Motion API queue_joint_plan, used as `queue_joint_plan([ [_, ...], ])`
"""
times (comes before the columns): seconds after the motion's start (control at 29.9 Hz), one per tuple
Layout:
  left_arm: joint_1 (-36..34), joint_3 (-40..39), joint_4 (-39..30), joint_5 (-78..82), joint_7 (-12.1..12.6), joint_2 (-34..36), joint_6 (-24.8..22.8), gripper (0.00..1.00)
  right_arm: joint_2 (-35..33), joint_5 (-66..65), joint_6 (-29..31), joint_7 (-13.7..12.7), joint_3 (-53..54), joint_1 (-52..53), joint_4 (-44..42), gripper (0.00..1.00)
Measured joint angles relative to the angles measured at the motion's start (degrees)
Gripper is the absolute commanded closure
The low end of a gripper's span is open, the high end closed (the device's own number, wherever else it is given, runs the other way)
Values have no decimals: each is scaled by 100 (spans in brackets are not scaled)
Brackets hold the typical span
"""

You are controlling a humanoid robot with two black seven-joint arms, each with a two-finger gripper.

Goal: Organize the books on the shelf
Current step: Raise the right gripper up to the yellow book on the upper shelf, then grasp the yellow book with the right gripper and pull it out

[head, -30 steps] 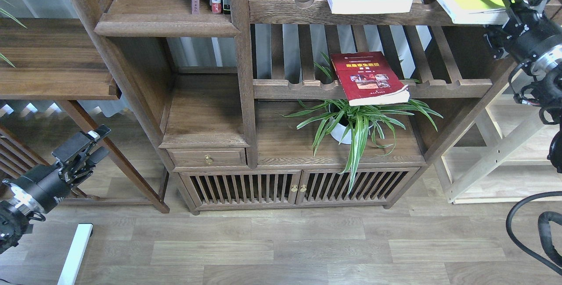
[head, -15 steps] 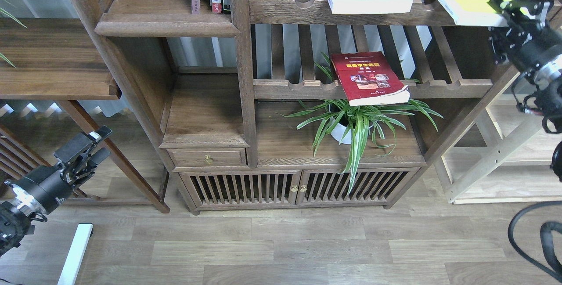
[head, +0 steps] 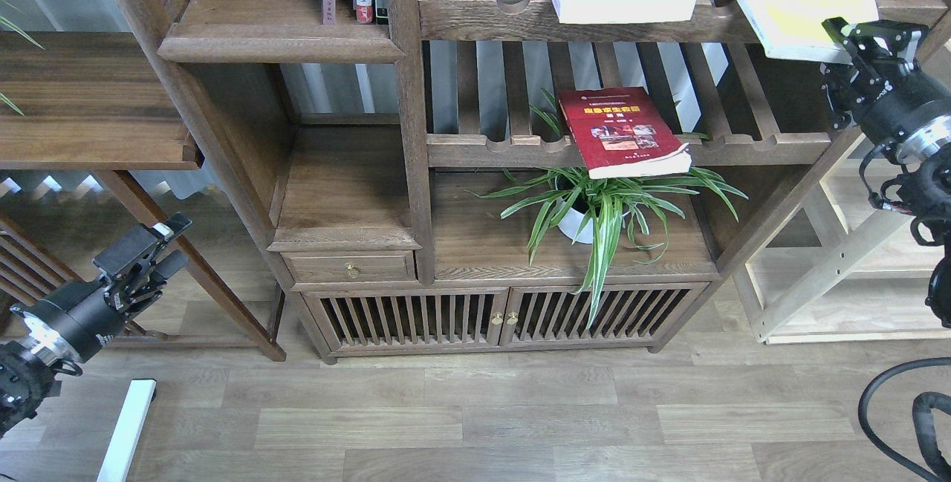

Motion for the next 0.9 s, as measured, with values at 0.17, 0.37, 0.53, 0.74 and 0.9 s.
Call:
queue_joint_plan([
  [0.17,1,21,0,0,0,-4,0,1,79,-126,62,36,-7,167,-30,62],
  [0.37,-3,44,0,1,0,-4,0,1,109,-475,73,48,-14,255,-106,40],
  [0.53,-7,63,0,1,0,-4,0,1,100,-721,-4,22,-115,300,-173,21],
  [0.74,-10,79,0,7,0,-4,0,1,90,-896,-26,3,-254,321,-227,10],
  [0.9,-16,79,0,7,0,-4,0,1,107,-907,15,47,-286,502,-240,7],
])
